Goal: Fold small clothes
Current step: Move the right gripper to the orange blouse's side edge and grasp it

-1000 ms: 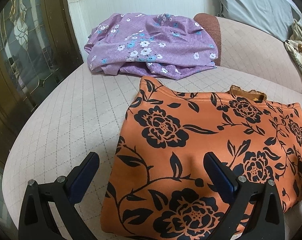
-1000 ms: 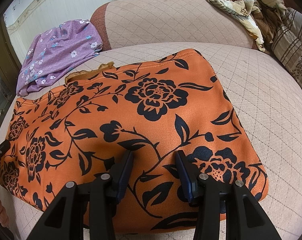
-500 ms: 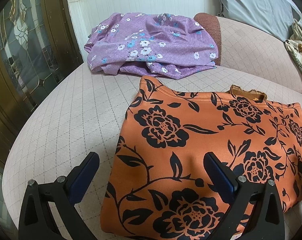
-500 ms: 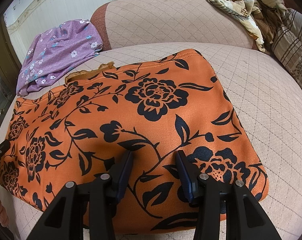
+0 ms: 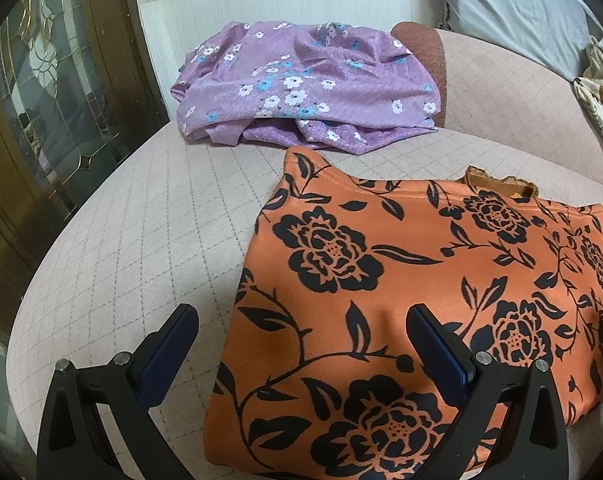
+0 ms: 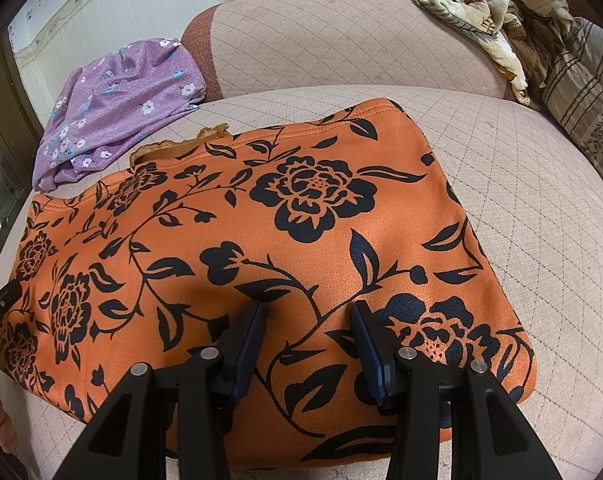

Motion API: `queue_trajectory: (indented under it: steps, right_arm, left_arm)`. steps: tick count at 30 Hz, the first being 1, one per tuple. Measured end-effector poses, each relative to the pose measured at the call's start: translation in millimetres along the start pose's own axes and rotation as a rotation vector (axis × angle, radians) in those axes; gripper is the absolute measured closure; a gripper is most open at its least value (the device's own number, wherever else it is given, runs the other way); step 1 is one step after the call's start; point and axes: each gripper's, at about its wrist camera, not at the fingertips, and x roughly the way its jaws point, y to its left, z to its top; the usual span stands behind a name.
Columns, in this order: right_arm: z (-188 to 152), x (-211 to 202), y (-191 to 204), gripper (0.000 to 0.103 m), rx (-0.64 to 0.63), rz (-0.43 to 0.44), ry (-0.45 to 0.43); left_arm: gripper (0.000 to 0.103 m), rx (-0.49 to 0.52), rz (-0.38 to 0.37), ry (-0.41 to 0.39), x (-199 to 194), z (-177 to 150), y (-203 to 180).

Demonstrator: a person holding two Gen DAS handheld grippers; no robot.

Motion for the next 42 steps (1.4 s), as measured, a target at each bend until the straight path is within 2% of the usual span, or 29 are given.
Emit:
queue_trajectory:
  steps: [4,6,8,10,13,17,19,22,25,27,30,34,36,39,42]
  right_arm:
    - [2,-8,-1,0.054,0.002,0.009,-0.023]
    - [3,-24,3,0.054,-0.025,0.004,-0.118]
    - [4,-44,13,0.054,-0.068,0.048,-0.224]
    - [4,-51,21,0.054,-0.077,0.117,-0.246]
    - [7,-43,43,0.054,-0.081,0.188,-0.194]
    - [17,-1,79,0.056,-0.058,0.190,-0.057]
    - [29,20,91,0.056,-0.044,0.152,-0.008]
    - [55,42,111,0.057,-0.097,0.060,0.029]
    - [82,55,121,0.057,-0.082,0.030,0.091]
    - [94,47,130,0.057,-0.058,0.107,0.077]
    - [99,34,173,0.057,-0.157,0.257,0.067]
    - [93,47,235,0.060,-0.271,0.401,0.167]
    - [92,60,256,0.065,-0.278,0.439,0.210]
    - [91,85,278,0.069,-0.259,0.432,0.245]
    - [95,100,285,0.068,-0.239,0.396,0.216]
  left_arm:
    - [0.000,0.001,0.046,-0.006,-1,-1,13]
    - [0.000,0.016,0.082,-0.010,-1,-3,24]
    - [0.000,0.009,0.085,0.008,1,-6,35]
    - [0.000,-0.011,0.075,0.038,6,-11,47]
    - [0.000,-0.039,0.083,0.068,11,-14,62]
    - [0.000,-0.069,0.067,0.099,17,-15,73]
    - [0.000,-0.067,0.057,0.114,22,-15,73]
    - [0.000,-0.063,0.036,0.128,25,-13,75]
    - [0.000,-0.090,0.019,0.142,27,-10,83]
    - [0.000,-0.117,0.009,0.150,29,-7,90]
    - [0.000,-0.143,0.001,0.160,32,-4,98]
    - [0.000,-0.148,0.010,0.175,36,-5,104]
    - [0.000,-0.149,0.020,0.189,40,-6,106]
    - [0.000,-0.153,0.019,0.209,45,-6,107]
    - [0.000,-0.136,0.023,0.192,42,-3,105]
